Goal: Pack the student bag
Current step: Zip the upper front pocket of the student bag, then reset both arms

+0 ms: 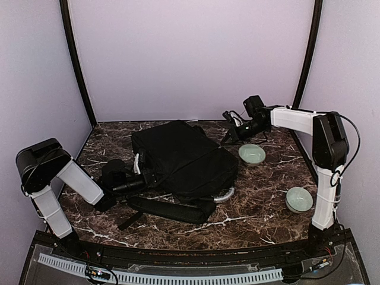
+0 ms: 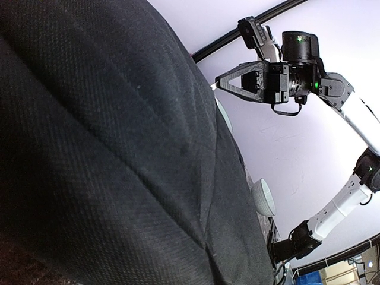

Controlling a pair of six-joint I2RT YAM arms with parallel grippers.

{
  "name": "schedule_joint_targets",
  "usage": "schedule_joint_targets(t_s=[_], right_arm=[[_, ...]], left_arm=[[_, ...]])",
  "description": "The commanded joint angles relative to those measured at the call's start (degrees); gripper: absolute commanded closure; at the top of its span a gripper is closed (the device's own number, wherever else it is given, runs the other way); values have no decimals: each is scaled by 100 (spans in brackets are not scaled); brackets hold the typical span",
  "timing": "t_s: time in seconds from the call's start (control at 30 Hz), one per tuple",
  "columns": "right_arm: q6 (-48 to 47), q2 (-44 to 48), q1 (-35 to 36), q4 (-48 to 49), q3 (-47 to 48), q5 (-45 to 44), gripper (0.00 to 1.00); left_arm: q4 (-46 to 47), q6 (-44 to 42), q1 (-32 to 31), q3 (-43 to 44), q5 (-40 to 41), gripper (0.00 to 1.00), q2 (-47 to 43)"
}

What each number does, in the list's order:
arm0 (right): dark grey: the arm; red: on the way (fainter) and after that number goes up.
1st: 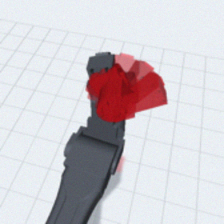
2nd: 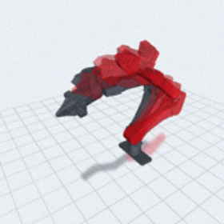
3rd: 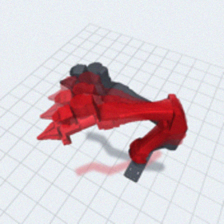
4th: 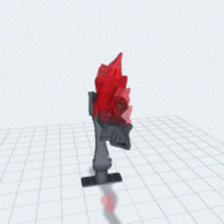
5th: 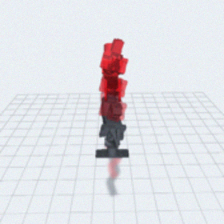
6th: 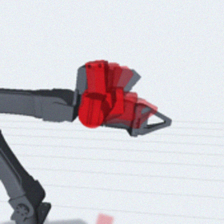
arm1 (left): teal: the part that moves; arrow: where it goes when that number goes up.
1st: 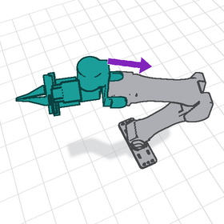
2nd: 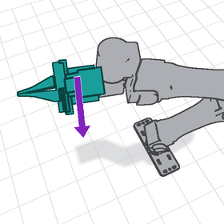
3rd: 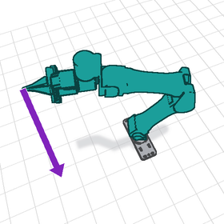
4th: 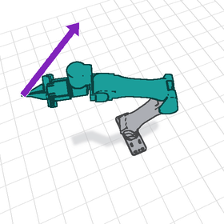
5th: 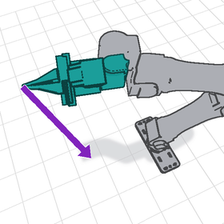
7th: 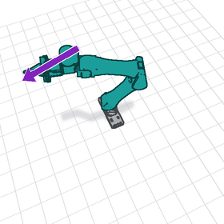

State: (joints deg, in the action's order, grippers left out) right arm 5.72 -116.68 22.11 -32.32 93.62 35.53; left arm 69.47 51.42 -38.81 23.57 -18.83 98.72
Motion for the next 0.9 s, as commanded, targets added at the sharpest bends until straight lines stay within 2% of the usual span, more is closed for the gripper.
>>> schedule_joint_targets(t_s=[0.0, 0.17, 0.23, 0.3, 0.4, 0.47, 0.57, 0.63, 0.77, 0.87], right_arm=[[-124, -44, -268, 638, -88, -653, 100], [-123, -68, -295, 664, -96, -495, 100], [-140, -53, -294, 625, -48, -301, 98], [-196, 24, -308, 493, 69, -297, 82], [-312, 370, -410, 436, 78, -384, 63], [-388, 666, -519, 454, 14, -471, 56], [-517, 1111, -707, 503, -74, -504, 53], [-555, 1413, -851, 599, -134, -430, 53], [-700, 1945, -1088, 770, -235, -513, 51], [-1265, 2317, -1184, 623, -111, -934, 49]], left_arm=[[185, -187, 14, -75, -235, 100, -300], [105, -207, 13, -53, -212, 99, -303], [-2, -244, 18, -23, -201, 93, -355], [-351, -380, 42, 44, -200, 84, -533], [-1832, -827, 83, 376, 22, 67, -1158], [-3268, -1329, 94, 724, 436, 58, -1722], [-5230, -2183, 154, 1249, 1084, 46, -2468], [-6110, -2677, 268, 1665, 1555, 37, -2860], [-7293, -3573, 638, 2651, 2227, 20, -3050], [-7899, -4208, 821, 3727, 2673, 13, -2737]])
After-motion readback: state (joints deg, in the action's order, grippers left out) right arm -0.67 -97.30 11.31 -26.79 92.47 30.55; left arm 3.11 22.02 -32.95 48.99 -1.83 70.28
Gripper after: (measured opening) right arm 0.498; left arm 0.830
